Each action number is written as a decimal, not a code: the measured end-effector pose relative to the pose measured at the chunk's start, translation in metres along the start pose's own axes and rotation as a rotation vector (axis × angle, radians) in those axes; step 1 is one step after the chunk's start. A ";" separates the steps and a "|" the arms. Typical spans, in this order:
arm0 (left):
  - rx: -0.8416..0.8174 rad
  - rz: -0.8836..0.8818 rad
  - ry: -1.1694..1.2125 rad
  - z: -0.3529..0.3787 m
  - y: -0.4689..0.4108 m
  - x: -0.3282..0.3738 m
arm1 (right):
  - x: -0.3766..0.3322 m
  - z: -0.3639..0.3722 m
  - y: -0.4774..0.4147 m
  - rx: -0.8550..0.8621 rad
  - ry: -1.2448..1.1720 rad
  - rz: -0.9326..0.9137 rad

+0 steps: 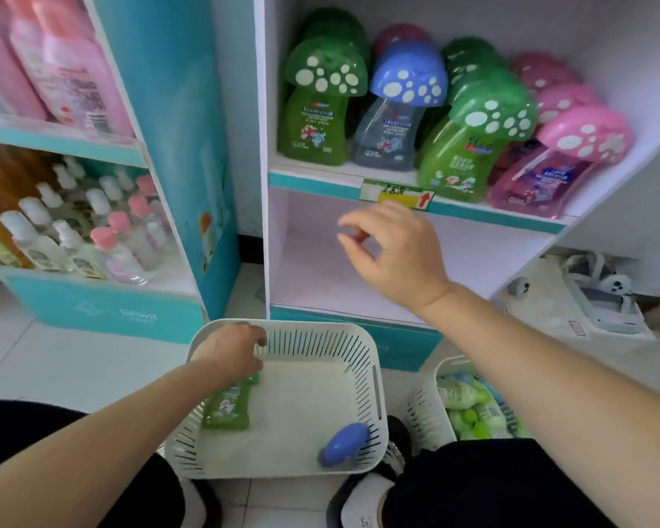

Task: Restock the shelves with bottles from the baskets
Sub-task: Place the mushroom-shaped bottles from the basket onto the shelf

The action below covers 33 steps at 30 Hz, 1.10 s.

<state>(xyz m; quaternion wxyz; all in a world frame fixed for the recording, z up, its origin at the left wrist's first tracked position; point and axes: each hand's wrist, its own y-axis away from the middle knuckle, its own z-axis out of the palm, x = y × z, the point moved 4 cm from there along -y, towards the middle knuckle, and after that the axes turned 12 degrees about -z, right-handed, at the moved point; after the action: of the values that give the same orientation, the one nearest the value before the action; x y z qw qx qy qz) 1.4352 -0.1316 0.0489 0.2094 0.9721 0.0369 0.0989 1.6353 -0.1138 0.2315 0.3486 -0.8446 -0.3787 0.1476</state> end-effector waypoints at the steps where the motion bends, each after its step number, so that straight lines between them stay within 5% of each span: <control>1: -0.023 -0.015 0.005 0.009 -0.003 -0.006 | -0.009 0.019 0.014 -0.069 -0.048 0.019; 11: -0.294 -0.148 -0.027 0.103 -0.041 -0.054 | -0.041 0.186 0.208 -1.384 -0.296 0.371; 18: -0.366 -0.140 -0.114 0.149 -0.073 -0.062 | -0.050 0.224 0.291 -1.827 -0.258 0.243; 23: -0.355 -0.147 -0.121 0.171 -0.099 -0.069 | -0.047 0.235 0.302 -1.855 -0.285 0.098; 28: -0.318 -0.103 -0.167 0.192 -0.131 -0.075 | -0.021 0.243 0.296 -1.581 -0.318 0.424; 33: -0.341 -0.093 -0.172 0.208 -0.149 -0.080 | -0.005 0.255 0.297 -1.544 -0.354 0.503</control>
<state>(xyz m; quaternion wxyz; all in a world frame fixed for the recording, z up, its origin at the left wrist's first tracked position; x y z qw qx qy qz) 1.3960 -0.0877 -0.2123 0.3776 0.9247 0.0463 0.0107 1.6606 -0.1359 -0.1589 -0.4373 -0.8699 -0.2225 0.0505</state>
